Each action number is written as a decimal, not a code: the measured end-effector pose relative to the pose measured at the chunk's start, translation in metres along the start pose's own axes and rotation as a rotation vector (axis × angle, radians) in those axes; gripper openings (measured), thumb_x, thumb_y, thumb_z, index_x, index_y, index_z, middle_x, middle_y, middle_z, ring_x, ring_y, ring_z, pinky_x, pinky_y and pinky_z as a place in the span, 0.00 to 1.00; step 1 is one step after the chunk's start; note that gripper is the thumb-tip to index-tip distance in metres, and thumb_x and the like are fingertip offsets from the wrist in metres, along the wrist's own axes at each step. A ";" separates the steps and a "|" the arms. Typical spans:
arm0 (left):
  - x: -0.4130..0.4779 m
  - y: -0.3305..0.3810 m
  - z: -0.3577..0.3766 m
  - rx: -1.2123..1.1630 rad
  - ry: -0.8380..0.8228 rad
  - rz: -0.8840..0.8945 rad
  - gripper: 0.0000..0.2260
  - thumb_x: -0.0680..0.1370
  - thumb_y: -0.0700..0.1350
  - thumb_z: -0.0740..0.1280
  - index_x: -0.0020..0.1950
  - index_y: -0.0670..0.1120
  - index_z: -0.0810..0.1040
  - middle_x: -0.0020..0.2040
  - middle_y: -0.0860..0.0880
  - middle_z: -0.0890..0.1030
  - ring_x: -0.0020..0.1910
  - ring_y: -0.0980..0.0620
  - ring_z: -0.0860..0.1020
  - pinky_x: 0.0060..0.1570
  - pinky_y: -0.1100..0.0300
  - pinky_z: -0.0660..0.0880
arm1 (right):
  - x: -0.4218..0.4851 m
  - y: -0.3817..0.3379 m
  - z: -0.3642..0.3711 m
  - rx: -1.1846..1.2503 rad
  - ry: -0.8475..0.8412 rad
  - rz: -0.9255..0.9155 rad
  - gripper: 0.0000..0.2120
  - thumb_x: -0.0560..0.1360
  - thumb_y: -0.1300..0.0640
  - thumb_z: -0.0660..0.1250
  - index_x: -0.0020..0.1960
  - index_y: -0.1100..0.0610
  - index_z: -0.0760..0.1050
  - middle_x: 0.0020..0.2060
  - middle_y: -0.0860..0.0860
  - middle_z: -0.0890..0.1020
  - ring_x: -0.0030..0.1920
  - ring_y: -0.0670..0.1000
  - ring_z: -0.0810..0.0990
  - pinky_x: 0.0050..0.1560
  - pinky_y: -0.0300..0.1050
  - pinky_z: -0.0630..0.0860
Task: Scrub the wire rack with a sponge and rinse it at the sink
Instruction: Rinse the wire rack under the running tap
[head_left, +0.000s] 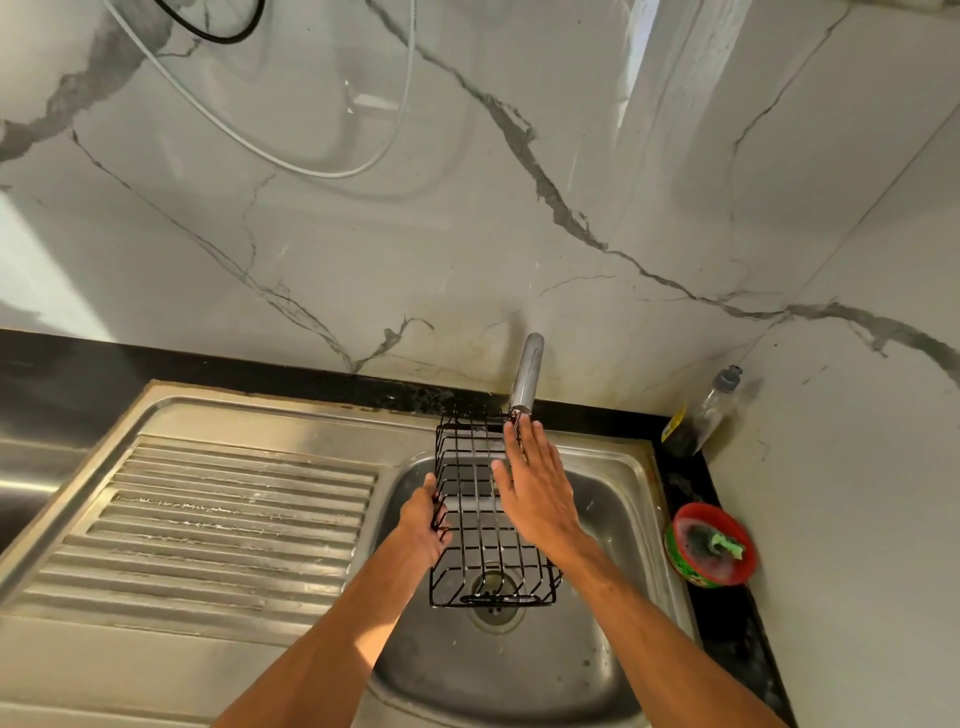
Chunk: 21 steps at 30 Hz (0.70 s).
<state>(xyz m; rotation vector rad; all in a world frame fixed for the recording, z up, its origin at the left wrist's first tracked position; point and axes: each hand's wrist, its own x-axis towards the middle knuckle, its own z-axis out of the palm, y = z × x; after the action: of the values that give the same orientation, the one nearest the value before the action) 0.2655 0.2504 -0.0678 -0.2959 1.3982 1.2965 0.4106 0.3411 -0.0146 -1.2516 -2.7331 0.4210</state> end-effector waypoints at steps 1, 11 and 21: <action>0.000 -0.001 -0.001 -0.006 -0.004 0.000 0.21 0.83 0.58 0.61 0.34 0.48 0.69 0.24 0.51 0.67 0.17 0.55 0.63 0.16 0.66 0.59 | 0.000 0.000 0.001 0.005 -0.003 -0.025 0.29 0.85 0.43 0.43 0.81 0.50 0.39 0.79 0.50 0.36 0.79 0.50 0.33 0.80 0.52 0.39; -0.016 -0.006 -0.005 -0.025 -0.143 -0.012 0.26 0.86 0.59 0.55 0.31 0.49 0.69 0.20 0.53 0.69 0.15 0.56 0.66 0.16 0.68 0.63 | 0.021 0.009 -0.026 0.631 -0.003 0.307 0.29 0.85 0.46 0.48 0.82 0.52 0.42 0.81 0.49 0.44 0.80 0.50 0.44 0.79 0.52 0.46; -0.028 -0.018 -0.007 0.165 -0.112 0.170 0.32 0.74 0.76 0.57 0.61 0.51 0.77 0.43 0.49 0.79 0.34 0.53 0.76 0.30 0.61 0.66 | 0.034 0.003 -0.019 0.820 0.158 0.335 0.11 0.84 0.60 0.55 0.55 0.52 0.76 0.58 0.52 0.77 0.54 0.50 0.78 0.51 0.43 0.76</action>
<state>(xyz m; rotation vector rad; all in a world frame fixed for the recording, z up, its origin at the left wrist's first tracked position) 0.2845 0.2244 -0.0556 0.0069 1.4482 1.3044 0.3942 0.3723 0.0019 -1.3719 -1.8560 1.2432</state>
